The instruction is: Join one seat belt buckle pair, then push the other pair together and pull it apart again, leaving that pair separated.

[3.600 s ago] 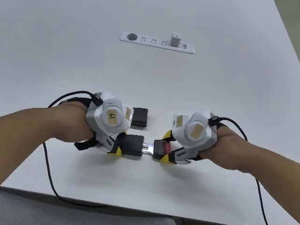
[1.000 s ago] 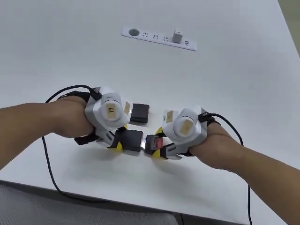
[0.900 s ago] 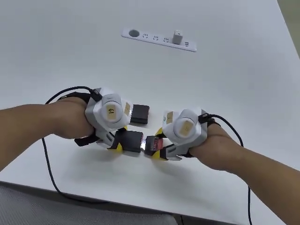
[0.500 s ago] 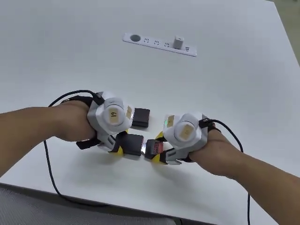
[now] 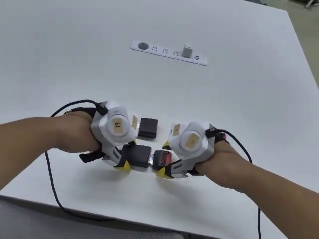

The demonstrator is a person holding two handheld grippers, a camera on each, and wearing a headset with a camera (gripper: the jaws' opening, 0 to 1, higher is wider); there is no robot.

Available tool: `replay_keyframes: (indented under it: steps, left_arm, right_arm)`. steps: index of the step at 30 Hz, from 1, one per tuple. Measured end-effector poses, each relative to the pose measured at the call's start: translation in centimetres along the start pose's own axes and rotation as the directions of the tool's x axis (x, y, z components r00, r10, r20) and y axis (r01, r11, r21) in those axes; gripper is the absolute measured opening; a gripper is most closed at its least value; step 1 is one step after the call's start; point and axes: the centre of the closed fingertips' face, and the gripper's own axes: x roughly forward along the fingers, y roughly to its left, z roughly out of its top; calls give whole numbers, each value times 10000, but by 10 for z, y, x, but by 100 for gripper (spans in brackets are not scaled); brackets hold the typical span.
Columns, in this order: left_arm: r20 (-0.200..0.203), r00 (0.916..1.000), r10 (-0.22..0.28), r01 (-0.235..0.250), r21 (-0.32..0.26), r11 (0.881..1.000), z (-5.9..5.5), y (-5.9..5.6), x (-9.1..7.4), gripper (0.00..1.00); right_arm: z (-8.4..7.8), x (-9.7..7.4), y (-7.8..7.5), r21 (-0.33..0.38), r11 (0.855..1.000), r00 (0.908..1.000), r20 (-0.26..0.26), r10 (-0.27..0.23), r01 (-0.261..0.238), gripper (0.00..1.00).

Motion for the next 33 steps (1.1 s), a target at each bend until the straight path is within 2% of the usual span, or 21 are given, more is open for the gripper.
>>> replay_keyframes:
  steps: [4,5,6,7,9,14,16,19,20,21,26,30,31,33]
  left_arm:
    - [233,9994,236,-239,103,9997,10,2,-13,45]
    - [411,9986,343,-354,257,9990,14,4,-18,45]
    - [421,9982,431,-441,232,9988,14,7,-20,45]
    - [670,9963,535,-548,164,9984,20,11,-26,46]
    - [833,9946,625,-621,-66,9980,26,15,-33,45]
    - [936,9898,1071,-1088,129,9940,31,36,-40,47]
    - [1004,9879,1179,-1188,38,9929,32,47,-42,47]
    - [1208,9841,1301,-1304,-54,9914,41,56,-45,47]
    - [1200,9835,1353,-1356,-56,9907,39,63,-42,47]
    - [1180,9833,1385,-1392,-28,9903,39,66,-41,48]
    - [763,9877,1362,-1389,324,9898,36,67,-29,47]
    - [784,9874,1372,-1399,293,9897,34,75,-26,47]
    - [829,9870,1376,-1396,192,9900,33,80,-25,47]
    - [844,9871,1360,-1374,104,9905,31,87,-23,47]
  right_arm:
    - [8,-13,0,-87,10000,9999,130,-11,12,37]
    - [7,-14,-4,-109,9998,9998,148,-136,137,38]
    - [7,-16,-5,-87,9999,9998,152,-137,138,37]
    - [12,-24,-4,-116,9998,9997,217,-133,135,37]
    - [12,-26,-9,-203,9995,9992,296,-252,258,37]
    - [7,-41,-22,-104,9993,9988,329,-368,372,36]
    - [3,-49,-25,-178,9991,9988,283,-392,398,35]
    - [-5,-56,-39,-80,9983,9981,240,-575,577,34]
    - [-9,-60,-44,-28,9976,9973,224,-696,697,34]
    - [-12,-61,-48,-6,9972,9970,202,-750,750,34]
    - [-38,-66,-65,78,9948,9948,-78,-1014,1014,33]
    - [-57,-73,-82,326,9914,9919,-194,-1258,1264,33]
    - [-64,-75,-86,361,9911,9916,-216,-1276,1284,33]
    - [-71,-79,-88,432,9902,9907,-360,-1315,1330,33]
